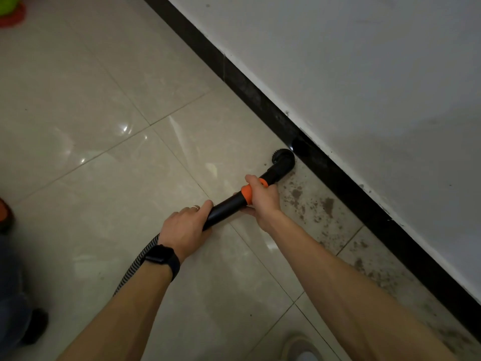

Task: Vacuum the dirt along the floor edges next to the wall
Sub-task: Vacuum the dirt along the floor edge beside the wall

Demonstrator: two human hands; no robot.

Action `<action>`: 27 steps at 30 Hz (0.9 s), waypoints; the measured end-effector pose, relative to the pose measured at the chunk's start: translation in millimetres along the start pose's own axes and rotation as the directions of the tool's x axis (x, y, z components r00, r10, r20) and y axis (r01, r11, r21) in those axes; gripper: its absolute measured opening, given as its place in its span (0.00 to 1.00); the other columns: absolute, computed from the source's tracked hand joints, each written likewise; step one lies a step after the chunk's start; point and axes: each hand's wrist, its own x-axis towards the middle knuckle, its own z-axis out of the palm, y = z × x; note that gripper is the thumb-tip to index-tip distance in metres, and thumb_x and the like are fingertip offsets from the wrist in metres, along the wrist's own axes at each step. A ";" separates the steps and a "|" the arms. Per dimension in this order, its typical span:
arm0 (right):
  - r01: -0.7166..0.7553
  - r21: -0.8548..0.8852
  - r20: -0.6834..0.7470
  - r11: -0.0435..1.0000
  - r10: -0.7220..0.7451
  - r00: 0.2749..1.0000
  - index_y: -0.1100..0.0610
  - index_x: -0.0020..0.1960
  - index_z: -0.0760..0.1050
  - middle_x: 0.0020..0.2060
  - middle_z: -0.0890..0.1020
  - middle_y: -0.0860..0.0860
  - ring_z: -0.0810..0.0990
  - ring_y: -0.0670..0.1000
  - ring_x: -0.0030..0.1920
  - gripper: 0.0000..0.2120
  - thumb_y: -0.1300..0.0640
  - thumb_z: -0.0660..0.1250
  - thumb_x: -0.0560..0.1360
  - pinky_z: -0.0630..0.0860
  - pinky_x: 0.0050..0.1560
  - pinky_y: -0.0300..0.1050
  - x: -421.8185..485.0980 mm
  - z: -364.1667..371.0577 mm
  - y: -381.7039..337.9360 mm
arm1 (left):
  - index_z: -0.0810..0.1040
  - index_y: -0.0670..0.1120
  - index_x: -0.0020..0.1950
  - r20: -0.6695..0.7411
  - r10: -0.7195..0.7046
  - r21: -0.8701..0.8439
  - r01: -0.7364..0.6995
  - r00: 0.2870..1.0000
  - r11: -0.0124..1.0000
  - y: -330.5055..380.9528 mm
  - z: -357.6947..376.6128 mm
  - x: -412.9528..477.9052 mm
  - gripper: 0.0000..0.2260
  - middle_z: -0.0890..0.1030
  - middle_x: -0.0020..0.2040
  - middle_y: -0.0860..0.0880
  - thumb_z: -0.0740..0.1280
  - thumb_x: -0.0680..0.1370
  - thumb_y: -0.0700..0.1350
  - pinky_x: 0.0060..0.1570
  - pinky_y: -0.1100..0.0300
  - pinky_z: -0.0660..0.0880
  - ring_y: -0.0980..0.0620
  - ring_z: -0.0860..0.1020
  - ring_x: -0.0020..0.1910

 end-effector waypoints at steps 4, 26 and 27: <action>0.002 -0.076 -0.025 0.997 -0.004 1.000 0.60 0.65 0.69 0.56 0.79 0.57 0.83 0.55 0.51 0.22 0.50 0.72 0.79 0.81 0.28 0.45 4.1 9.9 -19.1 | 0.66 0.53 0.58 0.114 -0.031 -0.194 0.053 0.993 0.980 -4.5 -6.1 14.2 0.11 0.77 0.44 0.51 0.65 0.78 0.49 0.35 0.58 0.71 0.50 0.75 0.38; 0.039 -0.058 0.028 0.998 -0.038 0.999 0.58 0.73 0.60 0.59 0.80 0.58 0.83 0.58 0.55 0.29 0.38 0.59 0.83 0.82 0.40 0.52 -30.3 61.7 18.1 | 0.72 0.52 0.50 0.327 -0.132 -0.547 0.301 0.936 0.781 -14.8 -23.7 -14.6 0.09 0.79 0.42 0.47 0.69 0.76 0.41 0.30 0.63 0.70 0.52 0.78 0.37; 0.023 -0.030 0.040 0.999 -0.022 0.999 0.59 0.73 0.61 0.59 0.79 0.58 0.82 0.58 0.55 0.28 0.39 0.59 0.84 0.81 0.38 0.50 -35.7 68.4 24.3 | 0.72 0.52 0.51 0.332 -0.133 -0.528 0.301 0.934 0.794 -23.0 -25.4 -20.9 0.09 0.79 0.42 0.47 0.69 0.76 0.41 0.31 0.62 0.70 0.52 0.78 0.38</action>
